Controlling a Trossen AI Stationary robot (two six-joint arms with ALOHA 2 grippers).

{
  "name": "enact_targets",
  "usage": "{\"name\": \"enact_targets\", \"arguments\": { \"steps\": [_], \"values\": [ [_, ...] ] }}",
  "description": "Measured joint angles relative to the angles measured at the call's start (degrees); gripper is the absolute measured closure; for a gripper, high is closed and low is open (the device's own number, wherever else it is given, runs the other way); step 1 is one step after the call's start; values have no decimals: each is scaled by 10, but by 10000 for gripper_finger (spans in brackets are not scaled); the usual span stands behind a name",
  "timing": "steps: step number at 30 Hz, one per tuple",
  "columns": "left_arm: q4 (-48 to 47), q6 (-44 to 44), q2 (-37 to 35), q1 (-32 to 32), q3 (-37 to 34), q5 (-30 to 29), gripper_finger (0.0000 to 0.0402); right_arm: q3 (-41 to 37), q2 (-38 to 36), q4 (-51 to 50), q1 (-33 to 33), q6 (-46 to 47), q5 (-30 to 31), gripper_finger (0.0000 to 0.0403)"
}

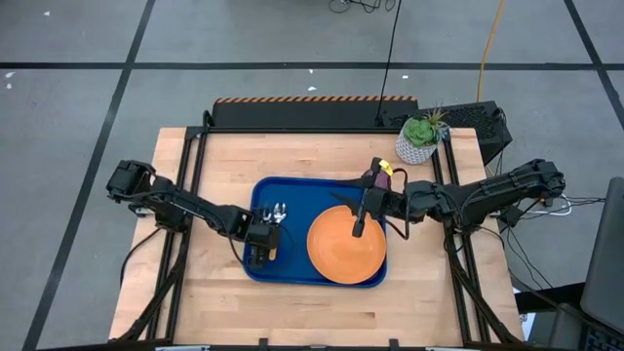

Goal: Pick and place plate/cup/fork/spoon on tray
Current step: Adjust the yellow spoon on the blue serving tray, then adjust the orange plate on the blue serving tray

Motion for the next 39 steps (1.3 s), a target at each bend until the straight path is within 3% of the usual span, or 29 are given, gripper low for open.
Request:
{"name": "enact_targets", "arguments": {
  "steps": [27, 34, 39],
  "values": [
    [1, -17, -7, -12, 12, -19, 202, 0, 0, -9, 0, 8, 1, 289],
    [-104, 45, -7, 2, 93, -90, 202, 1, 0, -149, 2, 77, 35, 289],
    [-84, 103, -7, 12, 134, -131, 202, 18, -1, -371, 2, 206, 49, 289]
  ]
}}
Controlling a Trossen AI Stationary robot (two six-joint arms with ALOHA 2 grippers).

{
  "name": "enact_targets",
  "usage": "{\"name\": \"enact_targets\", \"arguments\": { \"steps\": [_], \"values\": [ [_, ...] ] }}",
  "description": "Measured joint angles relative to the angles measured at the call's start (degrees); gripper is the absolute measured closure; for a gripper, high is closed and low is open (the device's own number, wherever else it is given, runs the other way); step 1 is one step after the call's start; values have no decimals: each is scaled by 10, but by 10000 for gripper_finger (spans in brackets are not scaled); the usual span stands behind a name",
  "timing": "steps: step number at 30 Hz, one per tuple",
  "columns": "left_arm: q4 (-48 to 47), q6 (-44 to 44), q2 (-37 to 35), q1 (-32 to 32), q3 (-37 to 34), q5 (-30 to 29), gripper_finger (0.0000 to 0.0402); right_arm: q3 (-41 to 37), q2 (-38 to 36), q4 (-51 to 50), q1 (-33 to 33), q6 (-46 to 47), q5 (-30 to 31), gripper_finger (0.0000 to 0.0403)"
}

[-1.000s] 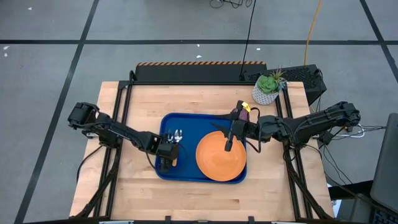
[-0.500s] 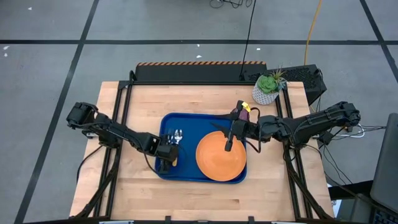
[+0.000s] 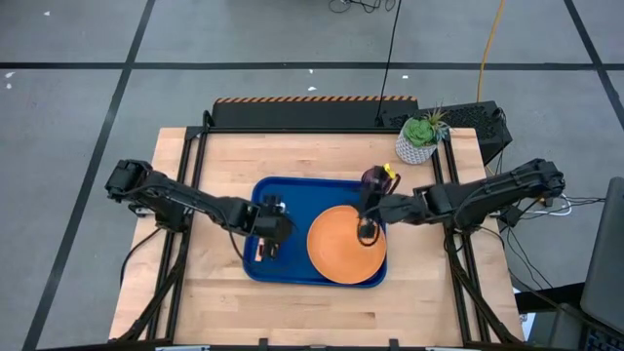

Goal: Pick and place plate/cup/fork/spoon on tray
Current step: Adjust the orange plate on the blue serving tray

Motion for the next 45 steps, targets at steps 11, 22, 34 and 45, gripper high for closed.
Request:
{"name": "enact_targets", "arguments": {
  "steps": [11, 22, 34, 45],
  "values": [
    [134, 122, -6, 30, 5, -5, 202, 45, 3, -352, 76, 300, -75, 289],
    [212, 177, -81, 45, 5, 26, 202, -24, 71, -368, 163, 480, -95, 289],
    [204, 181, -126, 29, 5, 27, 202, -94, 89, -332, 191, 580, -110, 289],
    [197, 161, -129, 25, 5, 26, 202, -148, 89, -304, 198, 607, -110, 289]
  ]
}}
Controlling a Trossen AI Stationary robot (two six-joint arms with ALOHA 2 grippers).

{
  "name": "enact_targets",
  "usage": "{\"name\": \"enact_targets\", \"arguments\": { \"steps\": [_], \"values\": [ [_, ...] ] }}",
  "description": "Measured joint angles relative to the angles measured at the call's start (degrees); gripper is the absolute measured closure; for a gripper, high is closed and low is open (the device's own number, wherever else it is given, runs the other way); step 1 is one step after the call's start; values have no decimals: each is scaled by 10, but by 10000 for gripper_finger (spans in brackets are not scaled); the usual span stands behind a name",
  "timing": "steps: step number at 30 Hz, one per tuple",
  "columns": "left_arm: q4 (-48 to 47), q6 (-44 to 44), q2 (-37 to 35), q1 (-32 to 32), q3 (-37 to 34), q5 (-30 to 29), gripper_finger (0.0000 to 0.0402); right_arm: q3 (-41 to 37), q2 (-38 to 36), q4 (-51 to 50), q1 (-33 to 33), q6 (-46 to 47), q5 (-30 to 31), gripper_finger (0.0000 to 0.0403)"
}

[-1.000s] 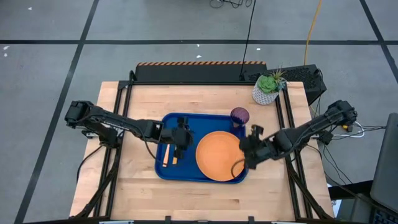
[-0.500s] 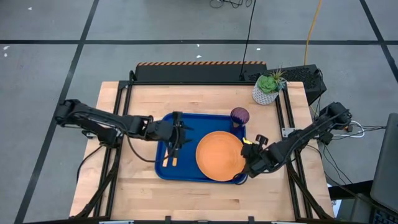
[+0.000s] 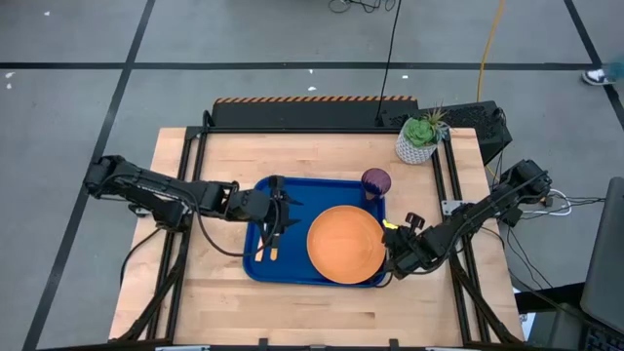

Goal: Pick and place plate/cup/fork/spoon on tray
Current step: Adjust the orange plate on the blue serving tray

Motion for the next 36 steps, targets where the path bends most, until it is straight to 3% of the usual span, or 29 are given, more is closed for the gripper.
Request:
{"name": "enact_targets", "arguments": {
  "steps": [36],
  "values": [
    [-18, -36, 0, -21, 0, -1, 202, -11, 0, 123, -55, -119, 17, 289]
  ]
}}
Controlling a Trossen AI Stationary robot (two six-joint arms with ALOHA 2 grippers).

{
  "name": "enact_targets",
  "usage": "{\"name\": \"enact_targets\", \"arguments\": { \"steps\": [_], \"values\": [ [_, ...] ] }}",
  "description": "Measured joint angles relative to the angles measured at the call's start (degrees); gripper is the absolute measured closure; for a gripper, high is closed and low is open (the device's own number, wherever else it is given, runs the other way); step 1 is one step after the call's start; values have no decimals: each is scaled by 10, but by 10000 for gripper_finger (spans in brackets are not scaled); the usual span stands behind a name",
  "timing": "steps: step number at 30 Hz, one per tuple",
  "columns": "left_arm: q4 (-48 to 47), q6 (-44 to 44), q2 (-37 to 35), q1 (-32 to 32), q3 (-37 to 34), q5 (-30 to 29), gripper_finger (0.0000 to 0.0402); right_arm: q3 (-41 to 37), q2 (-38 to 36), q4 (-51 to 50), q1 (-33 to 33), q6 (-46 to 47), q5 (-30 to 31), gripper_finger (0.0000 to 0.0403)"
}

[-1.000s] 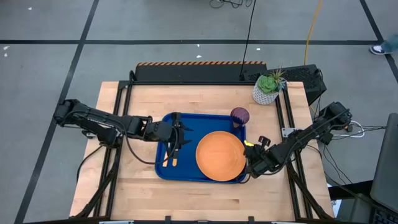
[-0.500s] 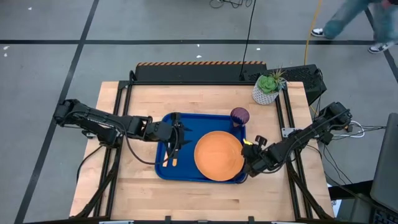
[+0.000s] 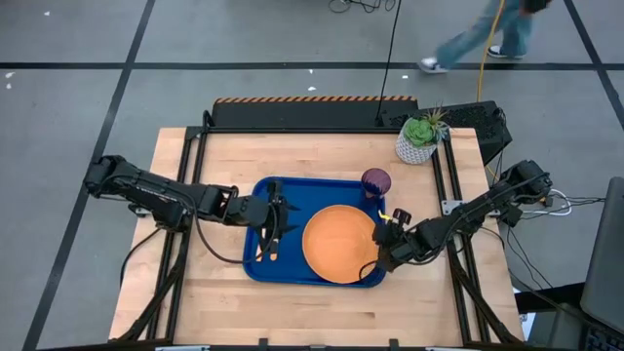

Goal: Pick and place plate/cup/fork/spoon on tray
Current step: Adjust the orange plate on the blue serving tray

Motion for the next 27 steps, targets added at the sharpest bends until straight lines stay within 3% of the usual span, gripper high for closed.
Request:
{"name": "enact_targets", "arguments": {
  "steps": [8, 18, 27],
  "values": [
    [-9, -11, 0, -1, 0, 0, 202, 0, 11, 73, -28, -65, 0, 289],
    [-20, -13, 0, -1, 0, 0, 202, 1, 123, 221, -71, -155, -66, 289],
    [-27, -13, 0, -1, 0, 0, 202, 0, 113, 225, -100, -195, -77, 289]
  ]
}}
